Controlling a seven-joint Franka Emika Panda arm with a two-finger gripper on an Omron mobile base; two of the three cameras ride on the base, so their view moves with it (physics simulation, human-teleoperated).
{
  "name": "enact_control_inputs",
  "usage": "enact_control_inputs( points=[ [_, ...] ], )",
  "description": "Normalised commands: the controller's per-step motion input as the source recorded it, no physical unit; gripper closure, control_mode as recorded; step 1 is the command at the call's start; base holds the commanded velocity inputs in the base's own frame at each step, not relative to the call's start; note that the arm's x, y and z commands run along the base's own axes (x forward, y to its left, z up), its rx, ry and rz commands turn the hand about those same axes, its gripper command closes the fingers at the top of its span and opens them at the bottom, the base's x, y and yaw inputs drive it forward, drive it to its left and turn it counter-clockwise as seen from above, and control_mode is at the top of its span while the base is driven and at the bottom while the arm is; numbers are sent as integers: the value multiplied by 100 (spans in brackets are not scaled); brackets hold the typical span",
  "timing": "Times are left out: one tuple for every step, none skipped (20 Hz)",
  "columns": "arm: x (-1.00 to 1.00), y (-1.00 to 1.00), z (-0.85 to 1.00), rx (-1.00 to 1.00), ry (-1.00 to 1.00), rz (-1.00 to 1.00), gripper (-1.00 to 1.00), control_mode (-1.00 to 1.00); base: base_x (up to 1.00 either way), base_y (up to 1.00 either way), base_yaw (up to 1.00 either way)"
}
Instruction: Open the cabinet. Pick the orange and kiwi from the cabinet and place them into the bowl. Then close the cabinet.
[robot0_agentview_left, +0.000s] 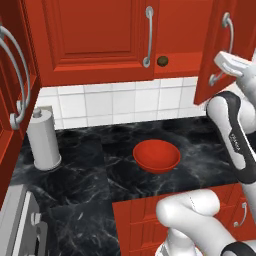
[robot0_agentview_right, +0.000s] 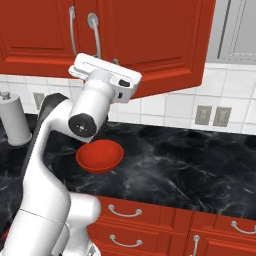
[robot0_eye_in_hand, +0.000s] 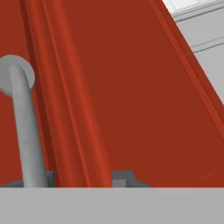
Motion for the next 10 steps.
enact_control_inputs(
  points=[
    [-64,-100,16,15,4,5,100,-100,0,0,0],
    [-67,-100,11,15,4,5,100,-100,0,0,0],
    [-74,-100,6,15,3,6,100,-100,0,0,0],
    [-76,-100,3,14,3,7,100,-100,0,0,0],
    [-78,-100,0,11,4,8,100,-100,0,0,0],
    [-74,-100,0,7,9,11,100,-100,0,0,0],
    [-77,-100,0,3,9,13,100,-100,0,0,0],
    [-72,-100,-13,1,13,14,100,-100,0,0,0],
    [-61,-100,-26,0,13,13,100,-100,0,0,0],
    [-16,-56,0,0,0,1,100,-100,0,0,0]
  ],
)
